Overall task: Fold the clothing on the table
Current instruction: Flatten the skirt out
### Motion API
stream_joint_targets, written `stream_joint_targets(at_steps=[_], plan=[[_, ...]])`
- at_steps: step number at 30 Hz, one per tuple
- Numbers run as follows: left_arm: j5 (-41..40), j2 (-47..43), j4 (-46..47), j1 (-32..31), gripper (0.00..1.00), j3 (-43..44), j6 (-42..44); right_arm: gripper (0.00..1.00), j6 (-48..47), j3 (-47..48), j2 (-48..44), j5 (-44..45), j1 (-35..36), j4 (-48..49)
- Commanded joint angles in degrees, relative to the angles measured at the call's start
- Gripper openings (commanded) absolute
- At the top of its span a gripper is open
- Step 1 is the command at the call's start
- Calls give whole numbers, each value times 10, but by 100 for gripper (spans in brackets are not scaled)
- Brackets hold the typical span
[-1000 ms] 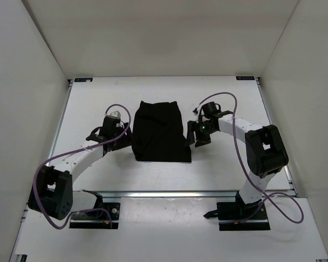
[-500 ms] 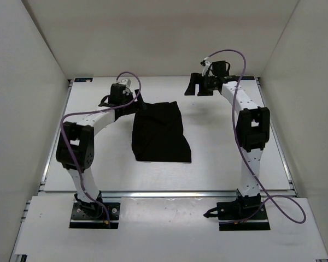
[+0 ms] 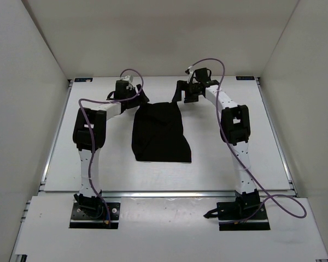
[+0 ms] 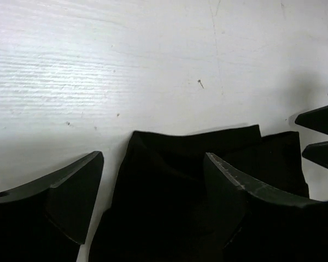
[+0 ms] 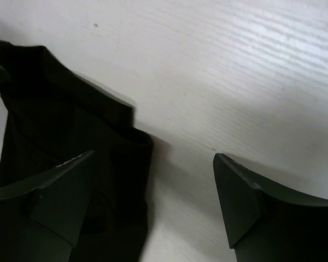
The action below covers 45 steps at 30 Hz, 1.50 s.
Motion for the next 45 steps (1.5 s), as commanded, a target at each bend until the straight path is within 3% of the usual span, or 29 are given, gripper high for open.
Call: stream_joint_targets(at_steps=[1, 13, 19, 26, 30, 31, 32, 33, 34, 35, 41, 45], plan=[[20, 4, 20, -8, 83, 41, -5, 83, 17, 39, 0, -10, -1, 38], [34, 4, 27, -13, 68, 16, -16, 73, 18, 52, 43, -25, 18, 37], [34, -7, 18, -8, 67, -9, -8, 69, 29, 58, 54, -34, 28, 38], [33, -22, 21, -7, 62, -32, -9, 51, 18, 60, 54, -16, 40, 17], [31, -20, 12, -9, 44, -27, -10, 22, 14, 64, 59, -8, 47, 3], [29, -21, 8, -8, 35, -28, -7, 17, 11, 69, 60, 2, 46, -6], [28, -22, 3, -8, 22, -22, -8, 5, 13, 78, 60, 9, 47, -12], [31, -26, -6, -6, 15, -19, -7, 0, 13, 89, 61, 16, 50, -25], [26, -28, -20, -8, 0, -16, -4, 0, 13, 94, 57, 24, 45, -40], [30, -30, -38, -8, 0, -3, -5, 0, 7, 103, 51, 30, 36, -46], [48, -118, -142, -30, 0, 19, 69, 0, -44, 59, -101, 68, -12, -92], [20, -261, -187, -79, 0, -98, 130, 0, -69, -87, -283, 59, -47, -104]])
